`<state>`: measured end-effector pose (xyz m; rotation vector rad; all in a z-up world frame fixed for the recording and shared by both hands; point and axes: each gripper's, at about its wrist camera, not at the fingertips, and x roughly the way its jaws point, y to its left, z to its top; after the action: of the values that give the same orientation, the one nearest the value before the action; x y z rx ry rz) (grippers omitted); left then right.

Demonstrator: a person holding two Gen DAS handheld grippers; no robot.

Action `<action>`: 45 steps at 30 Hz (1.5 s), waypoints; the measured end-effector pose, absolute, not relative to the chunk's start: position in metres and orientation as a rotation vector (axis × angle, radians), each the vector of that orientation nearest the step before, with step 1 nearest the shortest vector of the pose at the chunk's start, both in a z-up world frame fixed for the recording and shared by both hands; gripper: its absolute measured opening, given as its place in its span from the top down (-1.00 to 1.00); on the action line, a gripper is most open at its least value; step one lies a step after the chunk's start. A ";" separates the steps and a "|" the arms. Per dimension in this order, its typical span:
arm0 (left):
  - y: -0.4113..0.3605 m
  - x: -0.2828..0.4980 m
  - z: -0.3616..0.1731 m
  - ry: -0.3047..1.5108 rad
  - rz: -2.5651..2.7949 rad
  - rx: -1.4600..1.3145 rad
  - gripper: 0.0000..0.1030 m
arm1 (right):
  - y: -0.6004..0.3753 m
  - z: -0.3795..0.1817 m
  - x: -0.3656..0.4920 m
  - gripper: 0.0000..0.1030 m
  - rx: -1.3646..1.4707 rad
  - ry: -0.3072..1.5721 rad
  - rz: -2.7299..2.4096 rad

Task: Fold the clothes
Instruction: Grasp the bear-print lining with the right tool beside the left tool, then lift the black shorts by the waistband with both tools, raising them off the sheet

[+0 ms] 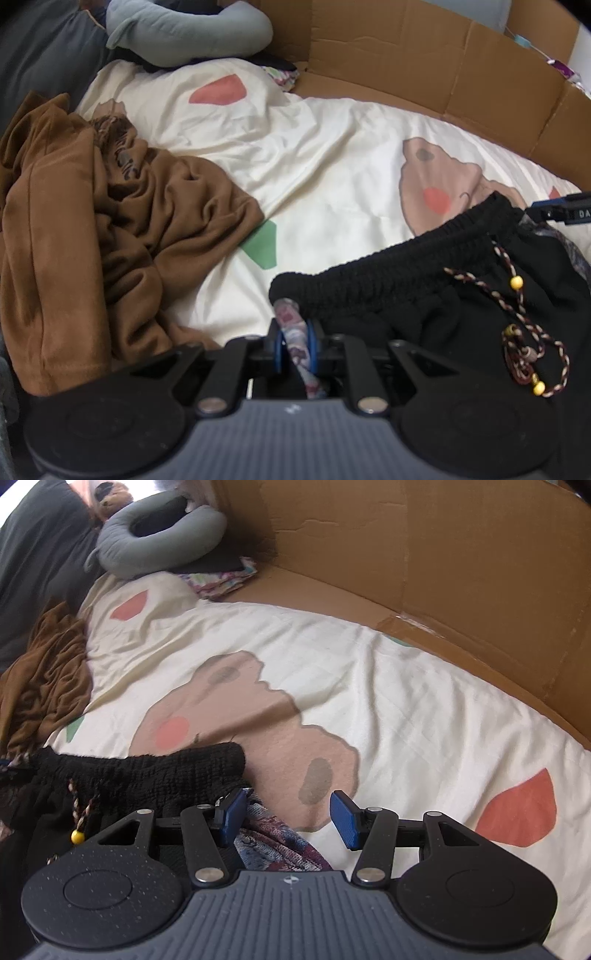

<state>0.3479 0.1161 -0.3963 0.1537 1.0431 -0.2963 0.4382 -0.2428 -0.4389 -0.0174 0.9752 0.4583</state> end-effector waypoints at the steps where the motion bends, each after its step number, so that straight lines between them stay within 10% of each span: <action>1: 0.116 0.348 -0.396 1.044 -0.297 0.152 0.72 | -0.241 -0.440 0.437 -0.11 -0.014 0.980 0.472; 45: 0.119 0.353 -0.391 0.995 -0.320 0.148 0.72 | -0.188 -0.437 0.406 0.94 -0.436 0.880 0.580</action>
<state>0.3526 0.1190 -0.3909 0.1481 0.9949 -0.3197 0.4063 -0.1882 -0.4372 -0.4356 0.8802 0.5800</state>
